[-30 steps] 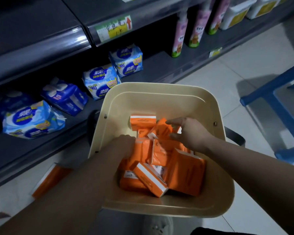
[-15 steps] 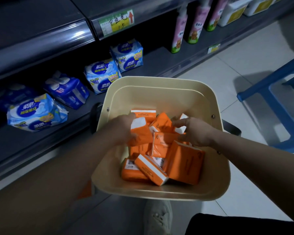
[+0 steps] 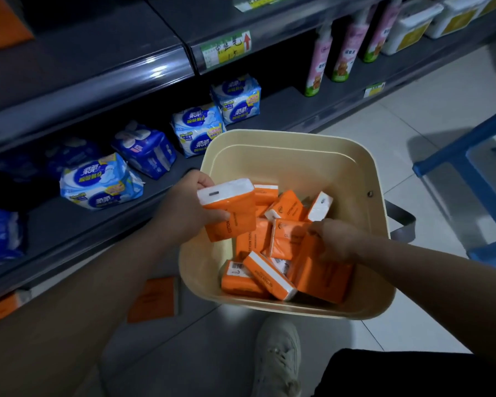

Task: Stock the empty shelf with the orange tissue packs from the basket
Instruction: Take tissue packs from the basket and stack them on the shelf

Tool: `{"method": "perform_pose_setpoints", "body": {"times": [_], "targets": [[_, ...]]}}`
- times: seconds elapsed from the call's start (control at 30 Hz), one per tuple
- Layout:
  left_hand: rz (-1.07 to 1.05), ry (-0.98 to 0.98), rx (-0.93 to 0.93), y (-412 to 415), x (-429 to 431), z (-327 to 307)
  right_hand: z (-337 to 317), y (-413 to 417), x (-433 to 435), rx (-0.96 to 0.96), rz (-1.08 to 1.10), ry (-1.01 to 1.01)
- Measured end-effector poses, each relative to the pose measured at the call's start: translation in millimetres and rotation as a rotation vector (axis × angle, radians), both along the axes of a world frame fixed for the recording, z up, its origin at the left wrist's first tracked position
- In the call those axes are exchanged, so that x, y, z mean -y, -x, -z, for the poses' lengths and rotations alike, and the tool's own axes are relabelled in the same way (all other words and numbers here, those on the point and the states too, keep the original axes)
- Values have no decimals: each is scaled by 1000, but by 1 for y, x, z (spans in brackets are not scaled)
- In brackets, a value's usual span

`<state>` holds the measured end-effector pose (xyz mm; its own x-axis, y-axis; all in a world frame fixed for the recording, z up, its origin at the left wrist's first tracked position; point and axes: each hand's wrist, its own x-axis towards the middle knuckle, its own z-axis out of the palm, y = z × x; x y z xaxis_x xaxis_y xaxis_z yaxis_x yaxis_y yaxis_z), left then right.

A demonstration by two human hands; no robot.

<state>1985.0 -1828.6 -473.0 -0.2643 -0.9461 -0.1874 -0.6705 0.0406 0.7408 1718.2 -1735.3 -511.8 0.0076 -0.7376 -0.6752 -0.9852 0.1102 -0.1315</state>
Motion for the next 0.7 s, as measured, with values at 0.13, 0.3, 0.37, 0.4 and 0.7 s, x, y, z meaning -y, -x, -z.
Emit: {"method": "perform_pose_setpoints", "body": {"times": [0.13,0.3,0.37,0.4,0.7], "targets": [[-21,-18,-99,-11,0,-9,-8,-2,6,11,-23,-19],[-24,56,-87,-24,4,-24,-45,-7,26,191,191,189],[-22,96,-42,-33,4,-35,-66,-12,35,233,282,317],[-27,108,-47,-38,4,-42,-76,-16,39,242,318,381],[-182,138,-140,-106,15,-123,-164,-67,63,752,658,437]]}}
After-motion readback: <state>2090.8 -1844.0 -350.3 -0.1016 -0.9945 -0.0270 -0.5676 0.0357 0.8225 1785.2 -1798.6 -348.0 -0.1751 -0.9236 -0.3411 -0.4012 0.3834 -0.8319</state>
